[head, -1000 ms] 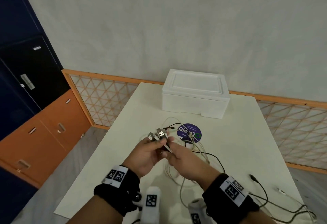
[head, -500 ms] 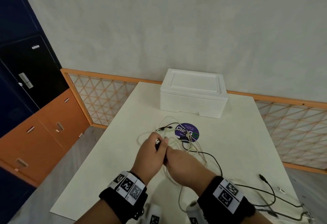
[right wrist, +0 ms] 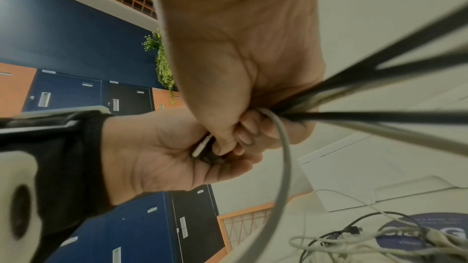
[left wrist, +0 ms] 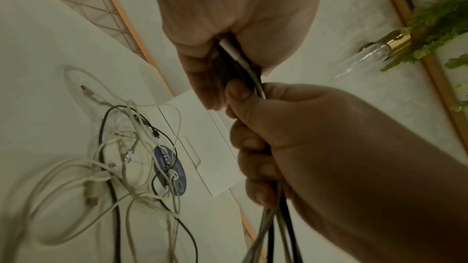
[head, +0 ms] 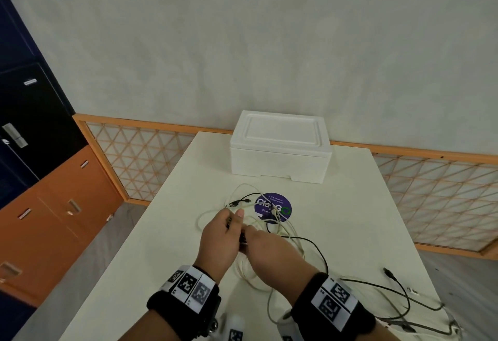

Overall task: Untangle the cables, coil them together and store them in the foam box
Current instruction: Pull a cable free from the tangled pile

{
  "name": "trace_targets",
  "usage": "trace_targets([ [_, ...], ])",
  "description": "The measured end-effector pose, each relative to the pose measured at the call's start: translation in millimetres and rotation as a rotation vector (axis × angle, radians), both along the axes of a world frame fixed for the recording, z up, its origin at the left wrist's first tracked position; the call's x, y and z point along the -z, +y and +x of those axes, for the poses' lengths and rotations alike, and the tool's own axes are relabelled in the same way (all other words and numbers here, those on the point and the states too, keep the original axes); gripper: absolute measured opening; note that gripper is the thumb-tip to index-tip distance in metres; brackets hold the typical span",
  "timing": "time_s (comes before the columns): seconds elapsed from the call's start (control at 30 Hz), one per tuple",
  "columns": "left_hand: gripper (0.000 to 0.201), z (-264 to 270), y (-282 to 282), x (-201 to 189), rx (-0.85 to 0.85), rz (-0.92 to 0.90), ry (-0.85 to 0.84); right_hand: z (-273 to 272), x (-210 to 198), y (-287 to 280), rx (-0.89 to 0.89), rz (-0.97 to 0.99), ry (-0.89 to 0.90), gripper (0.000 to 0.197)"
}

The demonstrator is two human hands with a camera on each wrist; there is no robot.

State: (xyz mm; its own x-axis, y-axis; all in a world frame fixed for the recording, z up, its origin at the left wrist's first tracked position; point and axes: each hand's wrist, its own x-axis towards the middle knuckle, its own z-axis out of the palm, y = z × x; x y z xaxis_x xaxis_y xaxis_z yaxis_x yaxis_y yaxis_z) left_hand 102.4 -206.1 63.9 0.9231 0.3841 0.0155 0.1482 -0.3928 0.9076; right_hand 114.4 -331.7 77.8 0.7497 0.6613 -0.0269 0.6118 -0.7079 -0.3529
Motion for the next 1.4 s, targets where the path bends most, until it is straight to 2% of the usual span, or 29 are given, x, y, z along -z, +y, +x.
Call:
trace_targets([
  [0.07, 0.036, 3.0, 1.3, -4.1, 0.003, -0.197, 0.017, -0.7, -1.9, -0.4, 0.012, 0.023, 0.028, 0.033],
  [0.2, 0.057, 8.4, 21.6, -14.9, 0.038, -0.916, 0.249, 2.1, -2.8, -1.2, 0.017, -0.005, 0.088, 0.036],
  [0.27, 0.059, 6.8, 28.9, -17.0, 0.097, -1.064, 0.339, 3.3, -1.0, 0.1, -0.013, -0.050, 0.059, 0.040],
  [0.43, 0.047, 4.7, 16.8, -10.5, 0.123, -0.821, 0.352, 2.9, 4.3, 6.3, -0.059, -0.133, 0.010, 0.045],
  [0.57, 0.041, 4.8, 11.6, -3.8, 0.033, -0.634, 0.335, 3.4, 2.1, 11.0, -0.040, -0.153, 0.026, 0.054],
  [0.63, 0.043, 6.6, 12.1, 2.1, -0.012, -0.457, 0.277, 4.5, 0.8, 11.2, -0.018, -0.164, 0.048, 0.043],
  [0.7, 0.047, 5.8, 15.1, 6.0, 0.010, -0.210, 0.182, 3.5, -0.5, 10.9, 0.017, -0.163, 0.059, 0.027],
  [0.77, 0.045, 2.2, 15.4, 7.4, 0.050, -0.053, 0.124, 2.5, 0.6, 11.8, 0.053, -0.171, 0.046, 0.020],
  [0.87, 0.043, -2.1, 7.9, 8.7, 0.082, -0.069, 0.107, 2.4, 2.2, 14.0, 0.082, -0.150, 0.053, 0.018],
  [1.03, 0.040, 4.7, 10.9, 12.9, 0.036, 0.054, 0.028, 1.4, 3.3, 18.3, 0.050, -0.059, 0.064, 0.019],
  [1.17, 0.039, 10.5, 19.4, 10.2, 0.069, 0.197, 0.002, 2.1, 4.6, 12.3, 0.101, 0.196, 0.366, 0.024],
  [1.27, 0.041, 16.3, 31.9, 11.5, 0.082, 0.317, 0.026, 3.8, 2.7, -1.5, 0.198, 0.314, 0.699, 0.033],
  [1.3, 0.041, 17.7, 34.7, 13.2, 0.090, 0.344, 0.041, 3.4, 1.2, -3.3, 0.200, 0.279, 0.709, 0.037],
  [1.4, 0.041, 18.7, 31.6, 17.5, 0.089, 0.340, 0.092, 0.1, -5.2, 2.0, 0.096, 0.069, 0.431, 0.043],
])
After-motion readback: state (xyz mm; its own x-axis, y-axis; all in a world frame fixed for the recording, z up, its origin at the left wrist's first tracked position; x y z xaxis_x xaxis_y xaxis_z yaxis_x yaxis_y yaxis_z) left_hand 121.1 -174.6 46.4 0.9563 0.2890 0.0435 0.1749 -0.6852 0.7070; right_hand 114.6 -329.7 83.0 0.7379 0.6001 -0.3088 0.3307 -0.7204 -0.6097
